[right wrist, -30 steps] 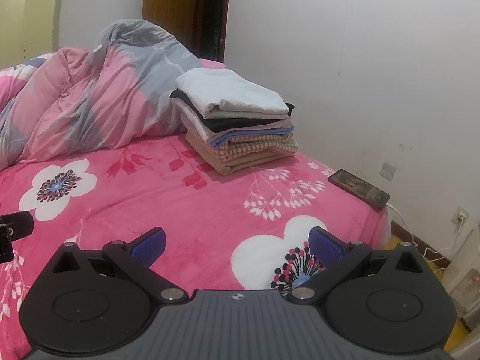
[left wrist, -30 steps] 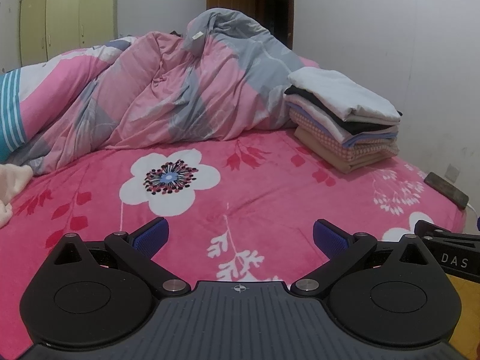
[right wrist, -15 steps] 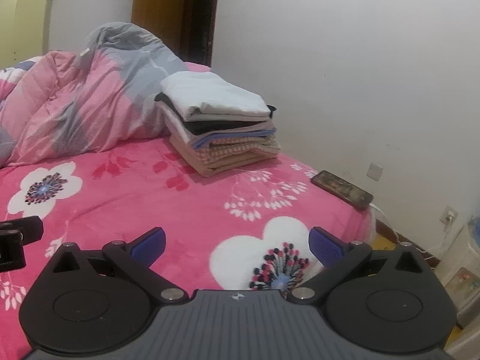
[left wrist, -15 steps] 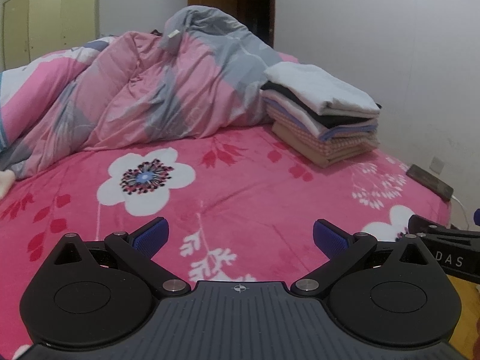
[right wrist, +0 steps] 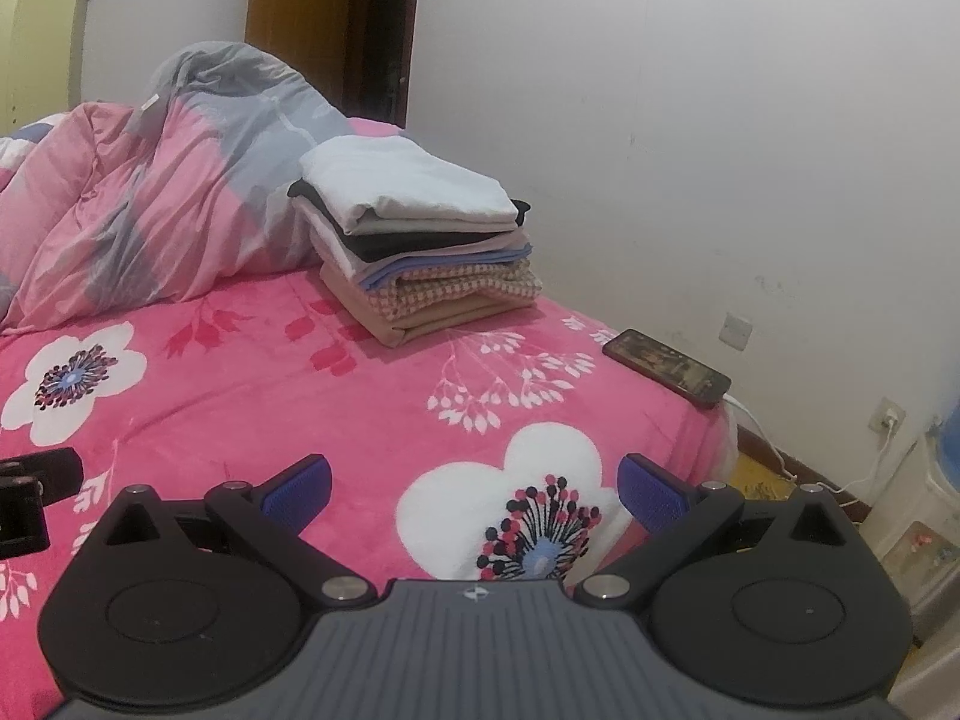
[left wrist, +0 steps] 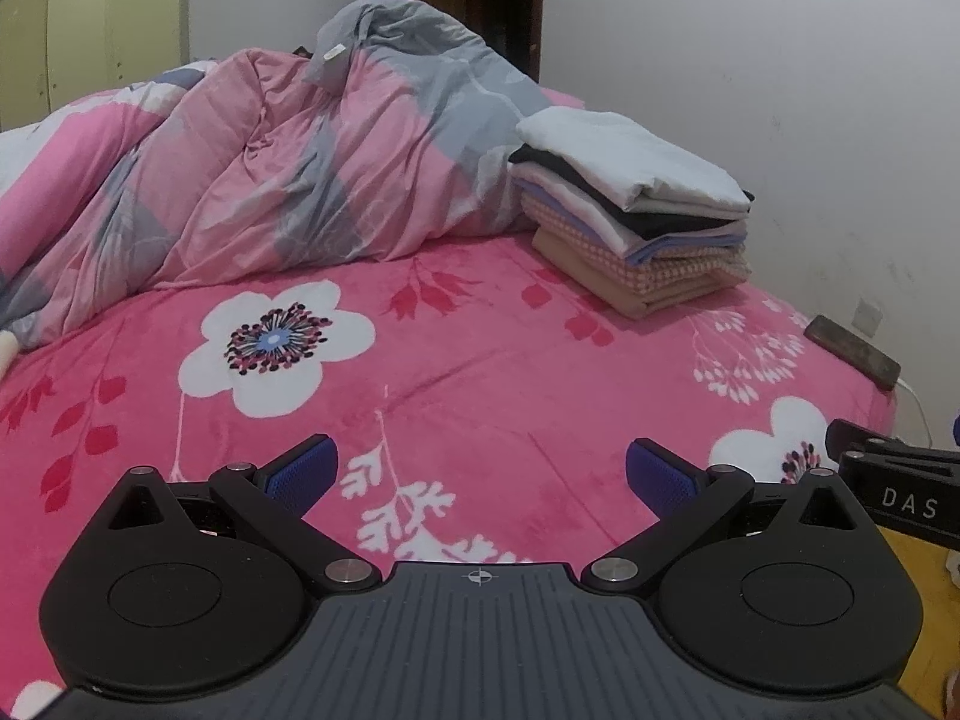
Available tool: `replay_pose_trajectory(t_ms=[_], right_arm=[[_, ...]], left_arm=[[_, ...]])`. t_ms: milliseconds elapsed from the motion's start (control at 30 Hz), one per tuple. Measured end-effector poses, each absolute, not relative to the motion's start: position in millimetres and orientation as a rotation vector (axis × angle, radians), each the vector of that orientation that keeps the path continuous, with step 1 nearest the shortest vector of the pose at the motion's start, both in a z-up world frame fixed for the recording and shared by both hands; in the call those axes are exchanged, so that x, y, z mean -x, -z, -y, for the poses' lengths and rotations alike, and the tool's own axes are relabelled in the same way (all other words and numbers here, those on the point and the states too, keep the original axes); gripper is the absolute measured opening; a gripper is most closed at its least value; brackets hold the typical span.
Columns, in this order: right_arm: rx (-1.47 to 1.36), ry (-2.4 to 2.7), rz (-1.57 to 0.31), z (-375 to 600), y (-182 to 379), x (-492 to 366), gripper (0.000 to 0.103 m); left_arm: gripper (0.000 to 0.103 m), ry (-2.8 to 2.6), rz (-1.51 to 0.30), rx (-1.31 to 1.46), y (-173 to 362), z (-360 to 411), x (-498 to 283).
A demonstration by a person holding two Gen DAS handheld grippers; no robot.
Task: Fold clothes
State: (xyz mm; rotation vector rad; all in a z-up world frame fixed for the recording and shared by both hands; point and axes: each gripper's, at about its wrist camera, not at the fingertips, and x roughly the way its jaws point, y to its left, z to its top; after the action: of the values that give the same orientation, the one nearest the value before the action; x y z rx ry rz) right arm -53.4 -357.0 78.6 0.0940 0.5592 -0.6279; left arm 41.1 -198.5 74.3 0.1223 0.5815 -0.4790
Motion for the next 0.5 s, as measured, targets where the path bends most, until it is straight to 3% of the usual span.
replay_pose_trajectory(t_ms=[500], right_arm=[[-0.072, 0.618, -0.565, 350.8, -79.8, 51.2, 0.103]], left_arm=[[0.103, 0.469, -0.595, -0.096, -73.0, 193.6, -44.0]])
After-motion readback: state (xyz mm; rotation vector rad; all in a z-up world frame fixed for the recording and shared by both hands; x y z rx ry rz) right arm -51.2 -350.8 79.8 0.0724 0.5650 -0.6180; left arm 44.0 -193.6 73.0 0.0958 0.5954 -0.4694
